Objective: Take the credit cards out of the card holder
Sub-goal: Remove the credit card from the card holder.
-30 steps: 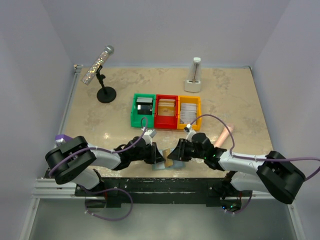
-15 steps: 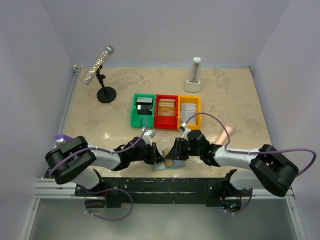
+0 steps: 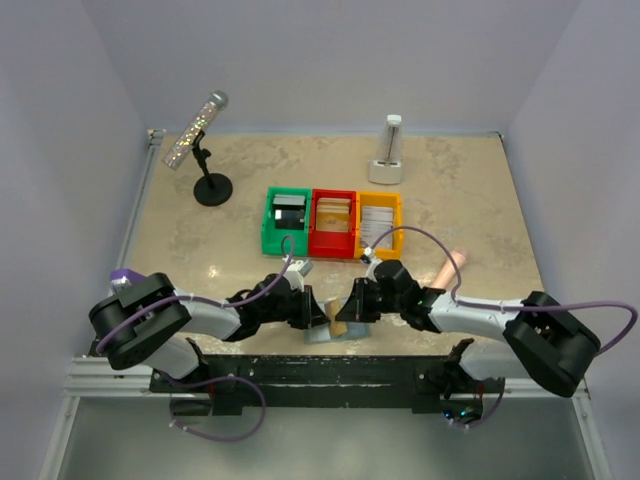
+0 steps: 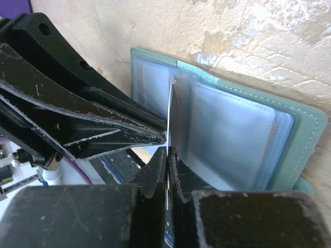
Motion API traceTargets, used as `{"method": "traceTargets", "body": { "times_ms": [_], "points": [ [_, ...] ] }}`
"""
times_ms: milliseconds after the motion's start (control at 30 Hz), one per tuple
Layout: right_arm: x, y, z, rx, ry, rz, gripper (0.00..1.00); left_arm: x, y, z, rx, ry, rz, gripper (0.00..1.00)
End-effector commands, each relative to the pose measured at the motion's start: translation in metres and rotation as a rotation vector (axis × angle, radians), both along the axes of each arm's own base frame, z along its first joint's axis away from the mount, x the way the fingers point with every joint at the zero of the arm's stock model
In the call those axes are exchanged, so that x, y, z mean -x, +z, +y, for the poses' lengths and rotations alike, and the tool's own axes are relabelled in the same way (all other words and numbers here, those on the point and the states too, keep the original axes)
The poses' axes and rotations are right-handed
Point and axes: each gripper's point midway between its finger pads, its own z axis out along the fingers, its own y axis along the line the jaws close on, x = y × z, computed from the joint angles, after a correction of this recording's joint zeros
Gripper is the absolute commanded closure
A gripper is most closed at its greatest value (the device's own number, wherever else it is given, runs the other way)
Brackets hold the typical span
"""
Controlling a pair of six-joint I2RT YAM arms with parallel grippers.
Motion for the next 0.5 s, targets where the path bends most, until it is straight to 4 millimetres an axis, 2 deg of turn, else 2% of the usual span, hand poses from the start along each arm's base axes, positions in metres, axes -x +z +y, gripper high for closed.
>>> {"method": "traceTargets", "body": {
  "times_ms": [0,100,267,467],
  "points": [
    [-0.004,0.02,0.006,-0.03,0.016,-0.053,0.97,-0.001,0.005,0.001,0.014,0.013,-0.014,0.84],
    [-0.004,0.02,0.001,-0.01,0.015,-0.07,0.99,-0.002,0.003,0.001,0.007,0.015,-0.011,0.85],
    [-0.004,0.026,-0.007,0.01,0.009,-0.1,1.0,-0.004,-0.003,0.005,-0.026,0.036,0.002,0.92],
    [-0.004,0.036,-0.015,0.029,0.004,-0.139,1.0,-0.005,-0.001,0.004,-0.03,0.031,-0.011,0.93]
  ]
}}
